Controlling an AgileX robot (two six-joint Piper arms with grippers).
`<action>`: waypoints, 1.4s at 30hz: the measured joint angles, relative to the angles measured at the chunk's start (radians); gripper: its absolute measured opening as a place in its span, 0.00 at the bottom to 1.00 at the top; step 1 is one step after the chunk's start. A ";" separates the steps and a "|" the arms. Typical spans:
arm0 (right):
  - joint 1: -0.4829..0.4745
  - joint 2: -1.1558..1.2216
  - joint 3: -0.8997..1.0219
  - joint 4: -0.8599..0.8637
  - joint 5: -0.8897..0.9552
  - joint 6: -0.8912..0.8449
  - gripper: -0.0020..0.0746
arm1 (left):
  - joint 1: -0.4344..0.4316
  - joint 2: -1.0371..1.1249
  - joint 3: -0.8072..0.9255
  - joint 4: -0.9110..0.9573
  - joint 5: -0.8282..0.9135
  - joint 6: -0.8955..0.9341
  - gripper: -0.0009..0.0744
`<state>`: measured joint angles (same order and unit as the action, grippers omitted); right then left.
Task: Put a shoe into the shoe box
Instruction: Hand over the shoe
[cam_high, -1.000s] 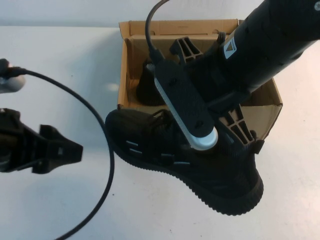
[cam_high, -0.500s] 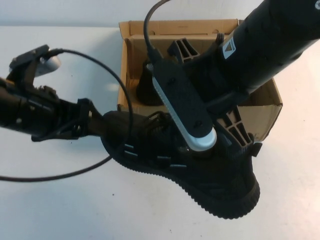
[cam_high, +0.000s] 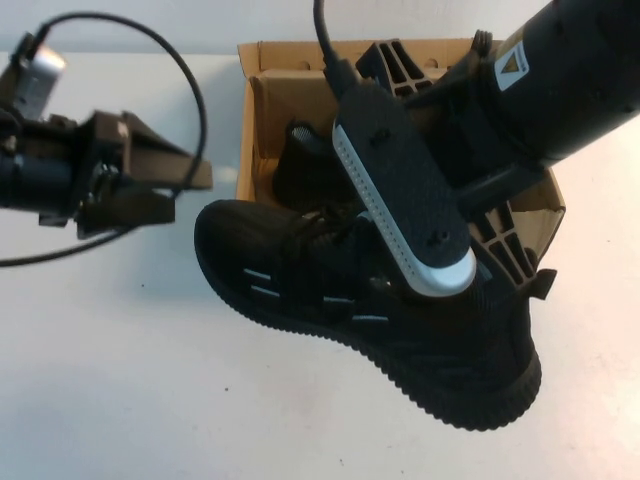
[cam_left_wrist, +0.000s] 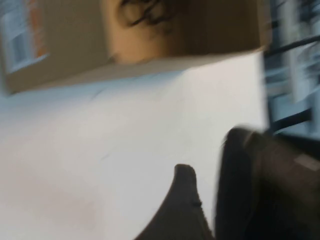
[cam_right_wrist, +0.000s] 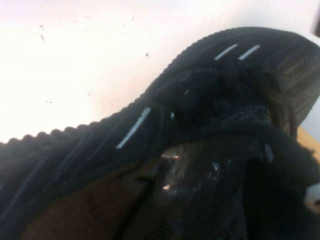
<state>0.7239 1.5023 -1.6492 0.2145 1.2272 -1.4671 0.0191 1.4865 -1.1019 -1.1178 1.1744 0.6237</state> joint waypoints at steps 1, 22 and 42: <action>0.000 -0.002 0.000 0.002 0.000 0.000 0.04 | 0.014 0.006 0.000 -0.046 0.008 0.016 0.73; 0.000 -0.002 0.000 0.004 -0.004 -0.001 0.04 | 0.033 0.015 0.000 -0.011 0.020 -0.047 0.76; 0.000 -0.002 0.000 0.038 -0.053 -0.003 0.04 | -0.119 0.084 -0.002 -0.054 0.020 -0.093 0.73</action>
<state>0.7239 1.5001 -1.6492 0.2525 1.1743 -1.4700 -0.0997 1.5702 -1.1036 -1.1719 1.1940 0.5307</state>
